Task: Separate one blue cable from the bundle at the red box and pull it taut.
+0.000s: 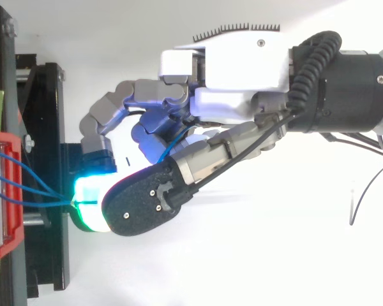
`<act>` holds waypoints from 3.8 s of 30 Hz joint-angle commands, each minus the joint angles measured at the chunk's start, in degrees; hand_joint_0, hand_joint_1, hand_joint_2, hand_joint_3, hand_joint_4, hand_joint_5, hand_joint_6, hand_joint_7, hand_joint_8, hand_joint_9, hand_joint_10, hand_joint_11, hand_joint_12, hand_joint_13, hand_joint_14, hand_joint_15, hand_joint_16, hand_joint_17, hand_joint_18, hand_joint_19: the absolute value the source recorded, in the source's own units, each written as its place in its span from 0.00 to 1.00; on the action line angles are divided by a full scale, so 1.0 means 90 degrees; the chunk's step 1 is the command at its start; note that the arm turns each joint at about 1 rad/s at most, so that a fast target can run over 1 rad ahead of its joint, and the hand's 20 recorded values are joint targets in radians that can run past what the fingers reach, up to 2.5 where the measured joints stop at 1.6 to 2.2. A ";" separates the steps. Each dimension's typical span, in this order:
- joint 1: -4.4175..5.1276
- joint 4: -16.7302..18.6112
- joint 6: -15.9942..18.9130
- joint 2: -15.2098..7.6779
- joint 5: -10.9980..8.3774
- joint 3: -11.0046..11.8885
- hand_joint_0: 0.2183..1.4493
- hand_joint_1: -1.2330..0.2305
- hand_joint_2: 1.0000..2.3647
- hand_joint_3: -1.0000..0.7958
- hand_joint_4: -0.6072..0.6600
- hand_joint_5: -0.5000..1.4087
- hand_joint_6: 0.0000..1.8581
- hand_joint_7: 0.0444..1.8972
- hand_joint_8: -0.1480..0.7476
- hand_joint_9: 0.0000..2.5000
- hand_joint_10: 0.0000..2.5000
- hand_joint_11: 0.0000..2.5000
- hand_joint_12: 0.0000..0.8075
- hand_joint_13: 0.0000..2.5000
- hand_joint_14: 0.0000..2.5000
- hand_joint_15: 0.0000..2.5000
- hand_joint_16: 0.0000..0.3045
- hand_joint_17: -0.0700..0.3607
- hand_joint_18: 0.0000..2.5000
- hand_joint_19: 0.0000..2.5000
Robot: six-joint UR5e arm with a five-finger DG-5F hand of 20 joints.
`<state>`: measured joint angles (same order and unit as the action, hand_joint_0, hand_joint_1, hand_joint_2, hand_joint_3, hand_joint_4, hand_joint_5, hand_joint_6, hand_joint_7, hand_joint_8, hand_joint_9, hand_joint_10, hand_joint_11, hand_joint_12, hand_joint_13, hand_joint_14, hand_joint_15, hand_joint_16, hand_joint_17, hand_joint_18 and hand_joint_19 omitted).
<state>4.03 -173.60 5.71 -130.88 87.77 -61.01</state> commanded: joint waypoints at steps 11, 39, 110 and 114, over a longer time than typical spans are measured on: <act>-0.0155 0.0041 0.0000 0.0002 0.0287 -0.0243 0.37 0.27 0.02 0.53 0.02 0.18 0.48 0.64 0.40 0.24 1.00 0.68 0.36 0.31 1.00 0.66 0.09 0.31 0.55 0.76; -0.0175 0.0461 0.0069 0.0002 0.0326 -0.0448 0.40 0.29 0.01 0.42 0.16 0.16 0.49 0.62 0.43 0.17 1.00 0.70 0.38 0.27 1.00 0.65 0.10 0.32 0.52 0.74; -0.0126 0.0509 -0.0176 0.0002 0.0492 -0.0741 0.41 0.31 0.02 0.60 0.06 0.17 0.50 0.81 0.41 0.25 1.00 0.75 0.37 0.31 1.00 0.65 0.09 0.31 0.55 0.77; -0.0126 0.0500 -0.0215 0.0002 0.0492 -0.0741 0.41 0.31 0.02 0.60 0.06 0.17 0.50 0.81 0.41 0.25 1.00 0.75 0.38 0.31 1.00 0.66 0.09 0.31 0.55 0.76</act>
<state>2.90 -169.08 4.10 -130.87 92.23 -67.71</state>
